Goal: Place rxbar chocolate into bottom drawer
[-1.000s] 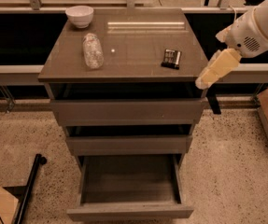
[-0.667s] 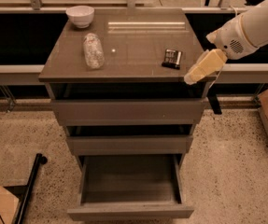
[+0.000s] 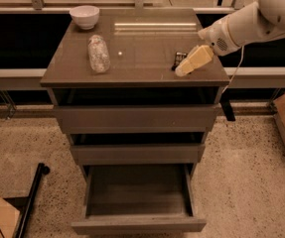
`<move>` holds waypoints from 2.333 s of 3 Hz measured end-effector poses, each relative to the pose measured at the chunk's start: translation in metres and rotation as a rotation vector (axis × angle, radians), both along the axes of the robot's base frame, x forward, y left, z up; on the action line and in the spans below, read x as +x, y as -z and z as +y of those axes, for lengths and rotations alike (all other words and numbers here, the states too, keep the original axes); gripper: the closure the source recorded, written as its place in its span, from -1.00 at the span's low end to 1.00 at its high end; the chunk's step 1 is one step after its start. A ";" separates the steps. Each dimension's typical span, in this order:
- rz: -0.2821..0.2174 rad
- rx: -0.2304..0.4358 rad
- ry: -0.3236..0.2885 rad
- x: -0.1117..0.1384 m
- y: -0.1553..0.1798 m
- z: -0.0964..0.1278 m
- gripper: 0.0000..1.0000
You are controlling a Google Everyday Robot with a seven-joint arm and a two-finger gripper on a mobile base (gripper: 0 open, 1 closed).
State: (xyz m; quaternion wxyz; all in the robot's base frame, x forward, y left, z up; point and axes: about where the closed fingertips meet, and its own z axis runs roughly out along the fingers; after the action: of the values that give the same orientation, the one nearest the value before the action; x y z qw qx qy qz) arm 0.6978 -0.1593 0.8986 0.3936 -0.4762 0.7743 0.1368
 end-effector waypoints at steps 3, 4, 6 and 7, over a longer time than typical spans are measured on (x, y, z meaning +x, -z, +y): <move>0.042 0.073 0.091 0.009 0.025 0.013 -1.00; 0.006 0.166 0.143 0.043 0.028 0.022 -1.00; -0.012 0.246 0.268 0.098 0.051 0.010 -1.00; 0.003 0.243 0.321 0.099 0.062 -0.004 -1.00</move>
Offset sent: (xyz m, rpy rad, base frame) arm -0.0161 -0.0021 -0.0180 -0.0517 0.0898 -0.0641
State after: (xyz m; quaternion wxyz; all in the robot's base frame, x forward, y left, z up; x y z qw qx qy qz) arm 0.7964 -0.1637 0.8363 0.4638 -0.2955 0.8187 0.1654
